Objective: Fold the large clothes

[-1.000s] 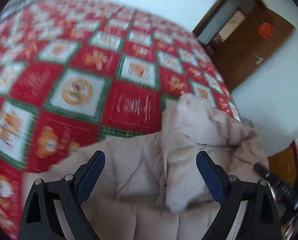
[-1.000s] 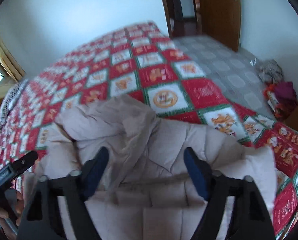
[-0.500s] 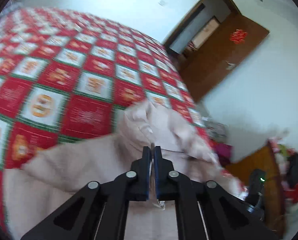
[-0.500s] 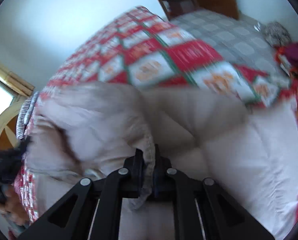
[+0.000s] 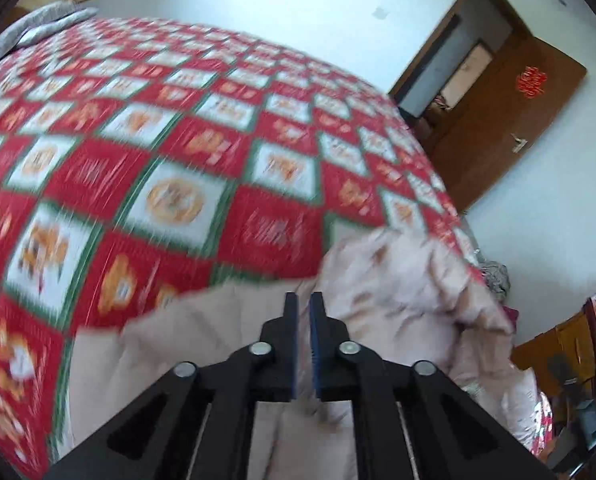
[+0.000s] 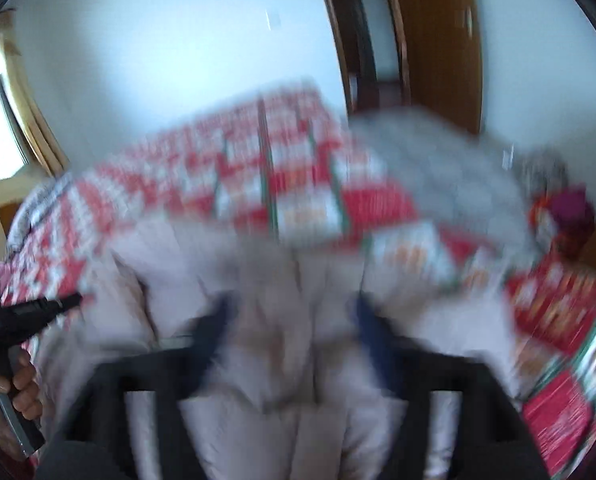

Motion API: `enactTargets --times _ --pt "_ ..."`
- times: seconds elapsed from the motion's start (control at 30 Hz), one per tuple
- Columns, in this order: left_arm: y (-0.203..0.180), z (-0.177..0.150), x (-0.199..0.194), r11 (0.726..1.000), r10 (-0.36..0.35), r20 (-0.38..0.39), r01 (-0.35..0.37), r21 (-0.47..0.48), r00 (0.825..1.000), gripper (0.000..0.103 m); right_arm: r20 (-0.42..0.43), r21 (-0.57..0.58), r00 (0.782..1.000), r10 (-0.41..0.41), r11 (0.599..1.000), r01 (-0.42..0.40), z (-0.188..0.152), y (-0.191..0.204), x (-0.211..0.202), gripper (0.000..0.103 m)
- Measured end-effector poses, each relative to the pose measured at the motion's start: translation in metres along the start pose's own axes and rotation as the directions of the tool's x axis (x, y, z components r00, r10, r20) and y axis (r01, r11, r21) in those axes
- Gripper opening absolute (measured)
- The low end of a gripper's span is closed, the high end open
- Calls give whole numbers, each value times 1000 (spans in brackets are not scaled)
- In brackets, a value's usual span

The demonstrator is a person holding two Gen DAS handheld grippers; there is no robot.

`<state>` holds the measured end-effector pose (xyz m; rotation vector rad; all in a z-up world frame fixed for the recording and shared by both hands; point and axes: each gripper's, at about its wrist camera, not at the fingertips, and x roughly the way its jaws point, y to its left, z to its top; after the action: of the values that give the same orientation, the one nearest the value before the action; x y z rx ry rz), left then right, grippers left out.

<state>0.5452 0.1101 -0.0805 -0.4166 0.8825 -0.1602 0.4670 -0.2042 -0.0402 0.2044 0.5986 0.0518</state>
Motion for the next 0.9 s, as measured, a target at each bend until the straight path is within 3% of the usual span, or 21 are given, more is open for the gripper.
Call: enactTargets --times 0.03,0.07,0.1,0.13,0.27,0.3,0.37,0.4,0.43,0.5,0.6,0.63,0.73,0.8,0.9 --pt "-9 10 2 1000 -2 4 2 31 1000 25 22 -15 1000 -7 1000 7 17 5 2 100" --pt "-17 19 6 999 10 16 -10 51 1000 44 16 -17 1000 2 1000 -1 30 9 13 98" --pt "-23 27 9 996 33 39 -36 77 999 57 -5 -8 1000 15 1000 -15 43 12 25 88" --pt "-26 34 11 994 50 56 -55 96 997 59 -47 19 999 27 999 -26 55 13 45 77" --pt "-41 46 16 975 90 47 -98 200 995 60 -231 197 969 92 979 -46 65 10 119 54" --pt "-43 48 17 969 100 41 -107 221 994 60 -281 231 954 102 972 -36 59 8 135 46" --pt "-44 51 16 961 100 41 -107 255 994 60 -429 305 885 181 951 -47 37 9 166 33" --pt "-45 54 15 957 95 45 -104 272 994 60 -465 327 853 238 941 -84 25 12 170 16" --pt "-47 58 12 953 82 58 -95 288 995 60 -488 322 818 303 934 -153 11 19 168 15" --pt "-51 62 6 953 55 81 -77 294 995 60 -513 224 798 317 947 -232 -5 33 146 15" --pt "-59 67 3 965 -12 87 -11 262 996 60 -533 97 802 268 961 -257 -36 33 110 11" --pt "-63 65 4 968 -26 76 6 251 997 60 -525 67 813 252 964 -255 -47 27 103 5" --pt "-81 51 22 968 -54 -13 56 246 998 60 -448 10 851 272 954 -300 -63 15 93 3" --pt "-92 36 39 958 -28 -67 46 284 997 60 -414 46 859 300 950 -310 -66 9 97 2" --pt "-91 5 61 937 116 -90 -79 339 989 60 -388 17 876 287 952 -305 -63 13 94 2"
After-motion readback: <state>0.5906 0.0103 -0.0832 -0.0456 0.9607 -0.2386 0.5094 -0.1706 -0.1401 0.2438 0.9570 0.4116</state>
